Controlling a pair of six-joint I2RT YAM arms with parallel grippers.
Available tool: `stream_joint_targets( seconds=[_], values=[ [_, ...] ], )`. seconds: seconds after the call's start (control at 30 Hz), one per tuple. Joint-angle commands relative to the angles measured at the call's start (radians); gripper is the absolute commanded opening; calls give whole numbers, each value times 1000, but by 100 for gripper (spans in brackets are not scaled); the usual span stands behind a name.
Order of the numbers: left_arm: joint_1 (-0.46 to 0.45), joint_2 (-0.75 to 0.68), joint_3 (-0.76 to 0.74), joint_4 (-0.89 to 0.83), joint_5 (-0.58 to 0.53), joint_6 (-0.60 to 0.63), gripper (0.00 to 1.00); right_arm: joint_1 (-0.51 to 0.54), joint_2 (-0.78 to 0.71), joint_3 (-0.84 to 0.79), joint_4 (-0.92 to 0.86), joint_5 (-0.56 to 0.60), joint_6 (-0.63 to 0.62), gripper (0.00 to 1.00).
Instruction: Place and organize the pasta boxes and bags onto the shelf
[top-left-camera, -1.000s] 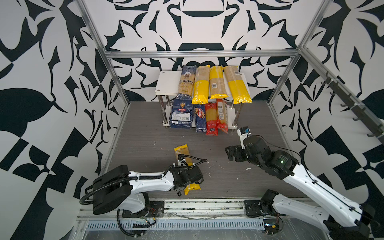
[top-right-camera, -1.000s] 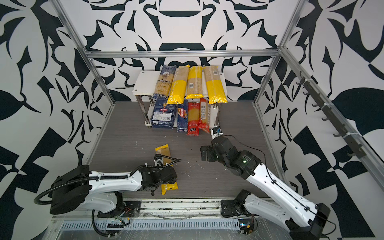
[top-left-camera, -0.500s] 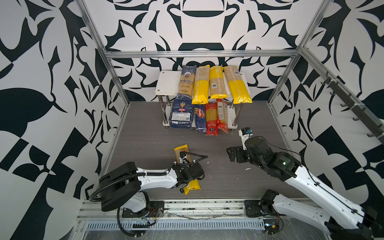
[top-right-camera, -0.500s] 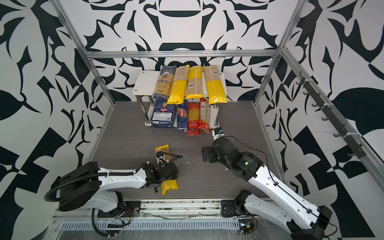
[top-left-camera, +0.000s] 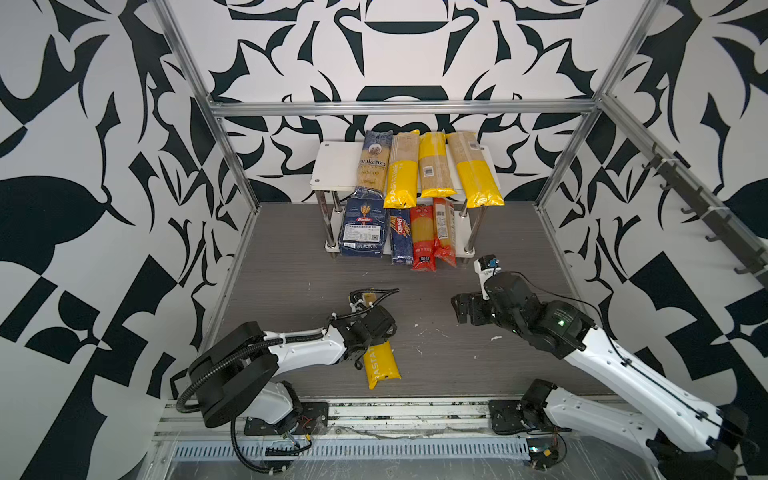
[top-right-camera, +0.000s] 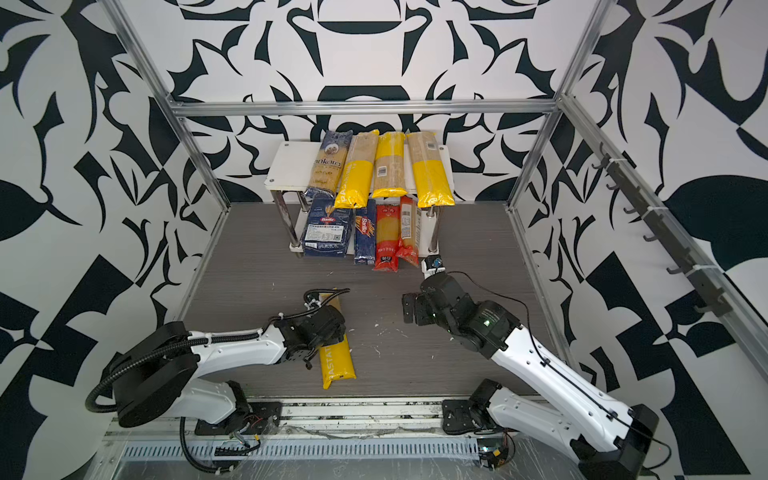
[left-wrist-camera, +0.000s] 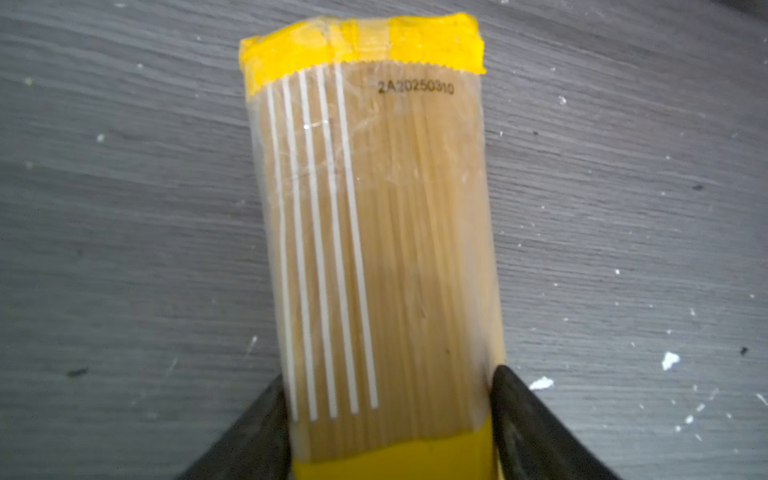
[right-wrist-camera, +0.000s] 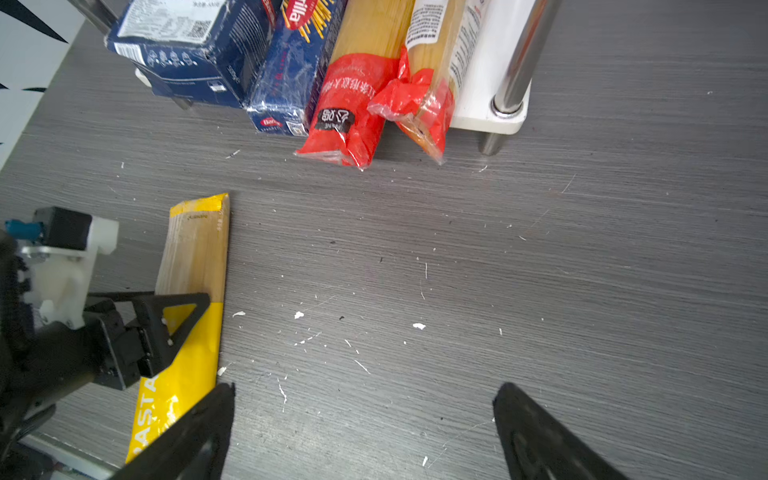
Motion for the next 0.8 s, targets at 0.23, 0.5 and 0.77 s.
stream_joint_targets(
  seconds=[0.23,0.5,0.77],
  values=[
    [84,105,12,-52,144,90,47,4,34,23,44,20,-27,100],
    [217,88,99,-119,161,235,46,4,58,24,58,23,-44,100],
    [254,-6,137,-209,155,289,81,4,74,17,70,30,-47,100]
  ],
)
